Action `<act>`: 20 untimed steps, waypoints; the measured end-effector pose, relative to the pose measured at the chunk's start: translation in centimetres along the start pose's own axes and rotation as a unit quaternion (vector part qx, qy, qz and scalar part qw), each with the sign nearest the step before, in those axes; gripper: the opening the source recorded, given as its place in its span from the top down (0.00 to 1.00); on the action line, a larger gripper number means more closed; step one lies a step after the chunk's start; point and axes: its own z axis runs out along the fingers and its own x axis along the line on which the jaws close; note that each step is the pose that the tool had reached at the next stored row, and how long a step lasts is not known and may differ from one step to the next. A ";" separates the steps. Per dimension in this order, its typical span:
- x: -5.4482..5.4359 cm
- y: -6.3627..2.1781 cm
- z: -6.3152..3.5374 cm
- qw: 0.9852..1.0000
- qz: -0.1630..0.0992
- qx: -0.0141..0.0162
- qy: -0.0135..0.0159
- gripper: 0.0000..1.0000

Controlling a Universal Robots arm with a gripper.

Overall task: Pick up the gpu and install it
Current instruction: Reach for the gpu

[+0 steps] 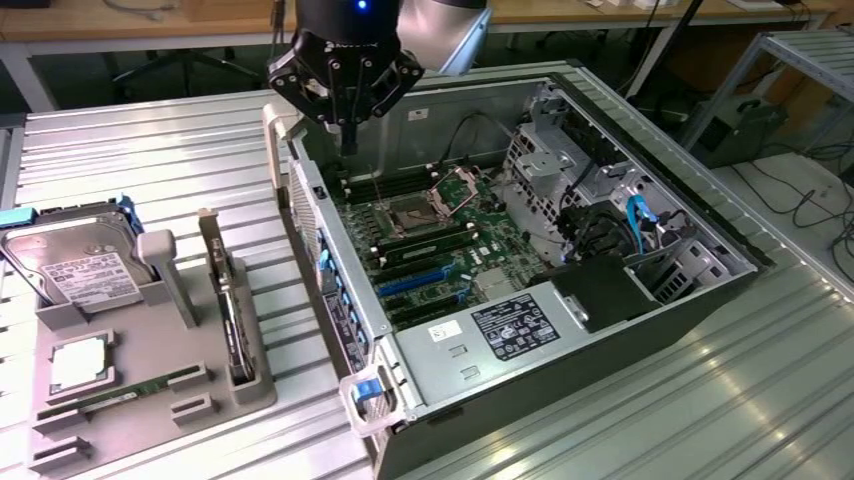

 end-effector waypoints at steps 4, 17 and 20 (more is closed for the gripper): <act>0.3 -0.02 -0.01 1.000 0.000 0.000 0.000 0.89; 1.2 -0.09 -0.03 1.000 0.000 0.000 0.000 0.89; 1.4 -0.11 -0.04 1.000 0.000 0.000 0.000 0.89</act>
